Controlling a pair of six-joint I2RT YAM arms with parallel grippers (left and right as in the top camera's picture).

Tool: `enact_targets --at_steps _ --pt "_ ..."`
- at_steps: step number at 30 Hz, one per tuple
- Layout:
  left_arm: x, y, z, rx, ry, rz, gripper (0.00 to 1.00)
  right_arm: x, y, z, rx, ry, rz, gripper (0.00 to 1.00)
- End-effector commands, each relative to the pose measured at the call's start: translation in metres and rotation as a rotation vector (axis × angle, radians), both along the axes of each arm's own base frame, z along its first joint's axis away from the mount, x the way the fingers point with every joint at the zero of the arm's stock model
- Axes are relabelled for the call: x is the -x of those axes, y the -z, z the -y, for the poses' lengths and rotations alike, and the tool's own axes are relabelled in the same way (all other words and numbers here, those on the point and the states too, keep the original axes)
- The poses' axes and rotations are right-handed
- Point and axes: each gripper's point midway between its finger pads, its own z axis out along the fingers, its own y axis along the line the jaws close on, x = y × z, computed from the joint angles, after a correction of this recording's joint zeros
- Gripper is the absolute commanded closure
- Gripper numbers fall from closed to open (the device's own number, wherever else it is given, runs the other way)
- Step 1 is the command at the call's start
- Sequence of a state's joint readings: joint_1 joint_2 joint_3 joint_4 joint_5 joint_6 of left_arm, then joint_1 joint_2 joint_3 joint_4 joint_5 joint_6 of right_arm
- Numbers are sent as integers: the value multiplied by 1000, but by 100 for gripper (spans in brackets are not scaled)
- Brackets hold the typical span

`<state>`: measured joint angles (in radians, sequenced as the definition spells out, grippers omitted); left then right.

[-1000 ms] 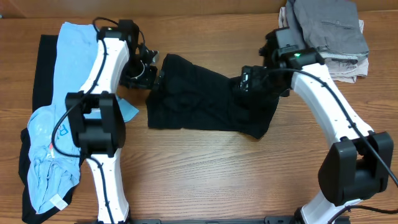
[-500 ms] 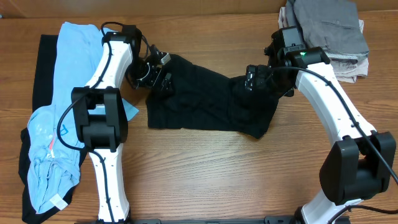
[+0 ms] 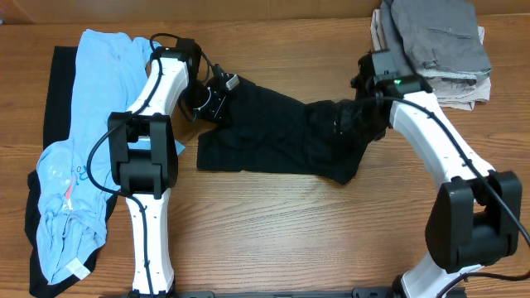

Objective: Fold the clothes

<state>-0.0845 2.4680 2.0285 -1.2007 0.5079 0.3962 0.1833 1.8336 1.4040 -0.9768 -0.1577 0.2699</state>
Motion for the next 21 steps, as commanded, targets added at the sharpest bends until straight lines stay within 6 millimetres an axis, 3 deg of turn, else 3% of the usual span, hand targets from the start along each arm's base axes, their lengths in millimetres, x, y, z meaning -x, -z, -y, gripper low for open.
enact_targets --at_steps 1,2,7,10,17,21 --pt "-6 -6 -28 -104 -105 -42 96 8 9 1 -12 19 -6 78" --pt "-9 -22 -34 -107 -140 -44 96 9 16 -1 -27 16 -6 96" --pt "-12 -81 -40 -102 -163 -5 96 15 42 -10 -91 31 4 96" --pt "-6 -115 -27 -99 -135 19 96 17 66 -19 -151 30 13 96" --pt "15 -121 27 -97 -29 -5 96 17 86 -28 -204 28 -23 96" --pt "28 -128 72 -97 29 10 96 18 87 -28 -202 28 -26 96"
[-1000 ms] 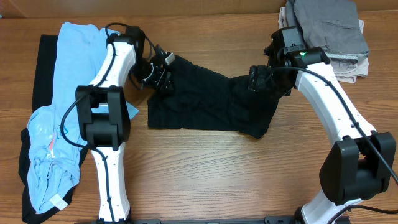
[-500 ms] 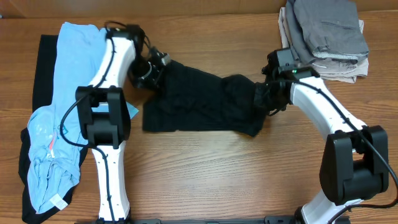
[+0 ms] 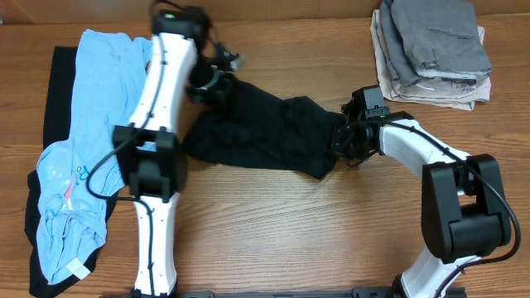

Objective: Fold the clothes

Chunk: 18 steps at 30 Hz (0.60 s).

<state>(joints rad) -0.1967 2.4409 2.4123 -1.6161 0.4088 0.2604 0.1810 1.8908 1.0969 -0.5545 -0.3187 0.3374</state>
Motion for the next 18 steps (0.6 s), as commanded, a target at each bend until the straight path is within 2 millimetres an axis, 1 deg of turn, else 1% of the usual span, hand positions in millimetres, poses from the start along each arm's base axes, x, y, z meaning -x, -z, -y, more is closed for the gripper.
enact_targets --at_steps 1,2,4,7,8,10,12,15,16,18 --pt "10 -30 52 23 48 67 96 6 8 -4 -26 -1 -34 96" --pt "12 -31 63 26 57 76 96 6 8 -4 -26 -1 -34 96" --pt "18 -35 93 41 68 95 96 6 8 -4 -26 -1 -34 96" --pt "29 -37 131 59 98 118 96 6 8 -4 -26 -1 -34 96" --pt "37 -37 150 70 124 134 96 6 8 -4 -26 -1 -34 96" --pt "45 -38 173 81 156 160 96 6 8 -4 -26 -1 -34 96" --pt "47 -39 188 77 154 187 96 6 8 -4 -26 -1 -34 96" --pt "43 -39 201 62 112 228 96 6 8 -4 -27 0 -35 96" --pt "43 -40 204 66 107 233 93 6 8 -4 -27 3 -36 96" --pt "40 -42 209 83 87 240 86 5 7 -3 -28 8 -33 96"
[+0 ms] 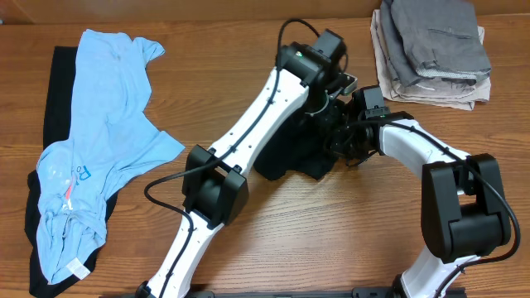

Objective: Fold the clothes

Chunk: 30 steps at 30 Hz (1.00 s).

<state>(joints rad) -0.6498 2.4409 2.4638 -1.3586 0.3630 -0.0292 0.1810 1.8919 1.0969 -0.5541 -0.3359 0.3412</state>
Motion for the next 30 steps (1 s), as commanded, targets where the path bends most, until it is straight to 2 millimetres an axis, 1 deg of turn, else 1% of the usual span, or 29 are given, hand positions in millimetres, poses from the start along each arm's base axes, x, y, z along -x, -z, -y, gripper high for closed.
enact_targets --at_steps 1,2,3,5,6,7,8,10,12,13,14,16,17,18,20,22,25,28,30 --pt "-14 -27 2 42 -108 44 79 2 6 2 -15 18 -25 96" --pt "-16 -28 4 53 -122 48 62 -3 -1 4 -30 34 -14 96" --pt "-18 -29 6 63 -128 49 52 -7 -9 5 -53 43 0 96" --pt "-20 -32 11 91 -124 56 23 -19 -34 10 -93 63 46 96" --pt "-22 -34 13 105 -123 63 13 -23 -46 15 -99 79 66 96" --pt "-26 -45 17 141 -121 80 0 -30 -72 27 -102 108 108 96" --pt "-29 -51 17 156 -126 89 0 -32 -86 34 -103 124 130 94" --pt "-38 -75 13 193 -151 128 0 -32 -110 46 -98 133 180 88" --pt "-46 -104 5 232 -174 177 0 -29 -127 52 -85 124 220 78" --pt "-50 -118 -1 251 -187 202 0 -27 -134 52 -79 107 238 72" --pt "-56 -138 -10 276 -205 239 0 -25 -138 52 -76 95 249 67" --pt "-65 -170 -30 313 -241 303 0 -21 -143 45 -75 64 259 59" --pt "-70 -186 -43 329 -263 336 0 -18 -143 38 -77 36 261 55" --pt "-77 -205 -62 343 -298 380 0 -15 -143 25 -83 1 261 52" --pt "-87 -224 -94 345 -361 433 0 -10 -141 7 -81 -47 257 47" --pt "-95 -232 -125 327 -416 460 0 -5 -138 -9 -50 -73 252 42" --pt "-104 -227 -165 283 -486 446 0 1 -124 -26 16 -75 220 34" --pt "-108 -216 -195 227 -532 423 0 8 -107 -43 39 -93 174 32" --pt "-111 -211 -210 197 -566 416 0 9 -92 -51 53 -101 145 31"
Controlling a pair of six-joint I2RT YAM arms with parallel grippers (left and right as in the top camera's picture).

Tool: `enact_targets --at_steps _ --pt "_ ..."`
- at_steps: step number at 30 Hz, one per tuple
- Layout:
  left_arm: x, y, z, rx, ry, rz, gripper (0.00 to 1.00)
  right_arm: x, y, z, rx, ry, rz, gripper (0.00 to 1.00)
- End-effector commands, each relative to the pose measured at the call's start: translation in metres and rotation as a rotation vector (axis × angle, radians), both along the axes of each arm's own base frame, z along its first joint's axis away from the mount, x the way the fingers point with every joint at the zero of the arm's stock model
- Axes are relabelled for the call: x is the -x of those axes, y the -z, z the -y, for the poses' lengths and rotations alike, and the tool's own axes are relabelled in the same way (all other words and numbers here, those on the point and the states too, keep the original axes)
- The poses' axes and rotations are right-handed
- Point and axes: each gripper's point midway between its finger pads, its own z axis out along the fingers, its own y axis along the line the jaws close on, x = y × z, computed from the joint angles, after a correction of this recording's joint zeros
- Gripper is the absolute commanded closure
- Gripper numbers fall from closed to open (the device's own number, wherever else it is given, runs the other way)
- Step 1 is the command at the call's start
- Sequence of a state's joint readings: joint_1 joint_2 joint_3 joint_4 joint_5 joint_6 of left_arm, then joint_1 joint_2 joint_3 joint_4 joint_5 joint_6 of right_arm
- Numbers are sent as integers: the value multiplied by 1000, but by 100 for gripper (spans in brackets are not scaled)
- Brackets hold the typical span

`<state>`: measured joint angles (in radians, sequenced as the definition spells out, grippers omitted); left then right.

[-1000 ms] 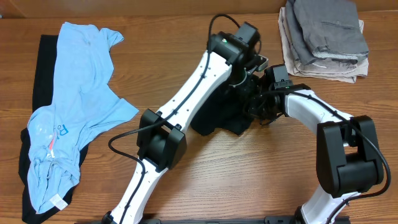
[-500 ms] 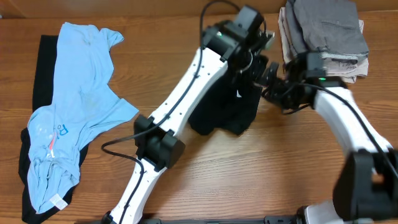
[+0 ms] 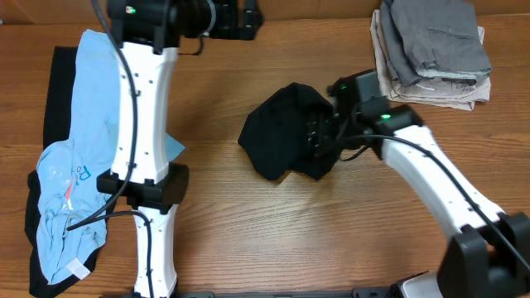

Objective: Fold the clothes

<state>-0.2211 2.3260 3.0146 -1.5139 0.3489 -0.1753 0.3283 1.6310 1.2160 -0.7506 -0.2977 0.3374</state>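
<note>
A black garment lies bunched and folded over itself in the middle of the table. My right gripper sits on its right edge, apparently shut on the cloth, though the fingers are hard to tell from the dark fabric. My left gripper is raised at the far edge of the table, well away from the garment, with nothing in it, and looks open. A light blue shirt lies spread at the left on top of another black garment.
A stack of folded grey and beige clothes sits at the far right corner. The left arm's upright link stands over the blue shirt's right side. The wooden table shows in front of the black garment.
My left gripper has let go of the black garment and gone from over its right end to the far edge at the left. The garment now lies as a compact folded bundle.
First the black garment lay stretched out, with my left gripper on its left end and my right on its right end. The left end then stood lifted, later carried over onto the right end. Now the left gripper is away and the garment lies doubled.
</note>
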Motion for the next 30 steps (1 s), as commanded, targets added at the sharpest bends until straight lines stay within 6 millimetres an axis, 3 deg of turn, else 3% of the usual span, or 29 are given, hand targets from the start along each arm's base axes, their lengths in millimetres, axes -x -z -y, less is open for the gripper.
enact_targets --at_steps 1,6,19,26,30 --pt "-2 4 -23 -54 -42 -4 0 -5 30 -5 68 44 -50 31" --pt "-5 6 -33 -85 -56 5 0 -6 61 -6 89 61 -116 35" --pt "-7 9 -41 -130 -84 8 0 -12 53 1 84 177 -119 92" --pt "-4 14 -48 -164 -102 -13 0 2 31 31 96 237 -154 96" --pt "-4 14 -48 -169 -101 -12 0 12 36 57 162 284 -206 96"
